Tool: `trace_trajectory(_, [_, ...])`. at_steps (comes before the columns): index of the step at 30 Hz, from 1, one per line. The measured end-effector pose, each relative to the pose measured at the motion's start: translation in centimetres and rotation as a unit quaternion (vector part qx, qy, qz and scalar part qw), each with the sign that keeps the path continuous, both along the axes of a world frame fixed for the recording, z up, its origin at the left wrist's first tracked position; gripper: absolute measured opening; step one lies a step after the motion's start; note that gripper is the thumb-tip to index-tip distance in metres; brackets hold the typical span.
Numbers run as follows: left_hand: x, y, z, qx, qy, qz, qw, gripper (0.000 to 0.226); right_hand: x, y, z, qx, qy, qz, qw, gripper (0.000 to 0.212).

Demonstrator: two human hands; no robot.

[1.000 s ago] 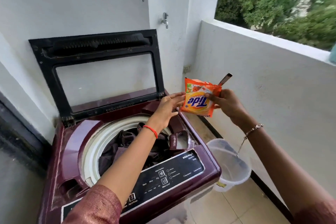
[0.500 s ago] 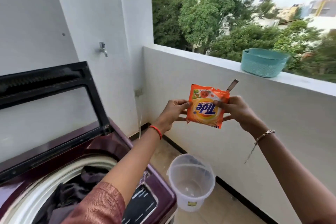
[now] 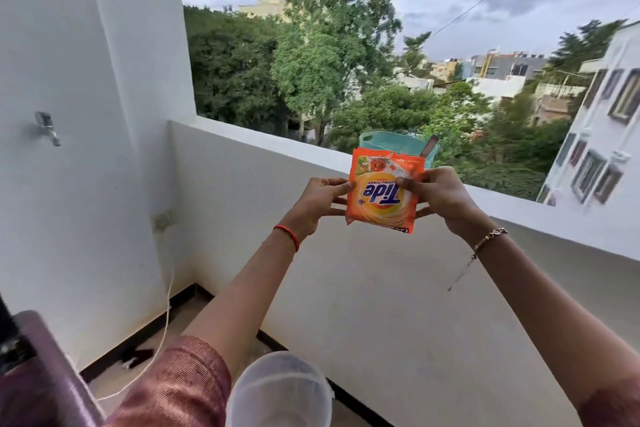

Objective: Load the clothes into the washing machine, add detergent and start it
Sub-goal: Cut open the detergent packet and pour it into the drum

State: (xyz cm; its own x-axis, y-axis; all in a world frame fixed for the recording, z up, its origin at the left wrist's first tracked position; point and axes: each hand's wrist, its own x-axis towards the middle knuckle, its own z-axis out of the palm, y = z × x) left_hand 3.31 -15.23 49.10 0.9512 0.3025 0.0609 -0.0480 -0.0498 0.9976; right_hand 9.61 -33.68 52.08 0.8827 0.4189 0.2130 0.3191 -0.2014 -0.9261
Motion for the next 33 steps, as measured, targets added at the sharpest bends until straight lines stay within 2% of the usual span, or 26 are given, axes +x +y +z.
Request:
trace_trajectory(13, [16.4, 1.5, 4.3, 0.069, -0.099, -0.001, 0.993, 0.021, 13.4, 0.4, 3.9, 0.072, -0.041, -0.053, 0.995, 0.012])
trace_trajectory(19, [25.6, 3.6, 6.3, 0.059, -0.139, -0.012, 0.988, 0.009, 21.4, 2.4, 5.5, 0.057, -0.087, -0.097, 0.99, 0.015])
trace_trajectory(23, [31.0, 4.8, 6.5, 0.087, -0.12, -0.023, 0.989, 0.012, 26.2, 3.7, 5.6, 0.02, -0.102, -0.136, 0.985, 0.023])
trace_trajectory(28, [36.4, 5.8, 5.6, 0.176, -0.087, -0.028, 0.98, 0.016, 31.4, 4.8, 4.4, -0.101, -0.087, -0.176, 0.975, 0.027])
trace_trajectory(31, [39.2, 6.4, 4.6, 0.21, -0.043, -0.054, 0.975, 0.016, 33.5, 5.0, 3.2, -0.141, -0.065, -0.178, 0.972, 0.028])
trace_trajectory(33, [40.7, 6.5, 4.2, 0.229, -0.01, -0.073, 0.971, 0.016, 34.7, 5.2, 2.4, -0.187, -0.082, -0.2, 0.958, 0.031])
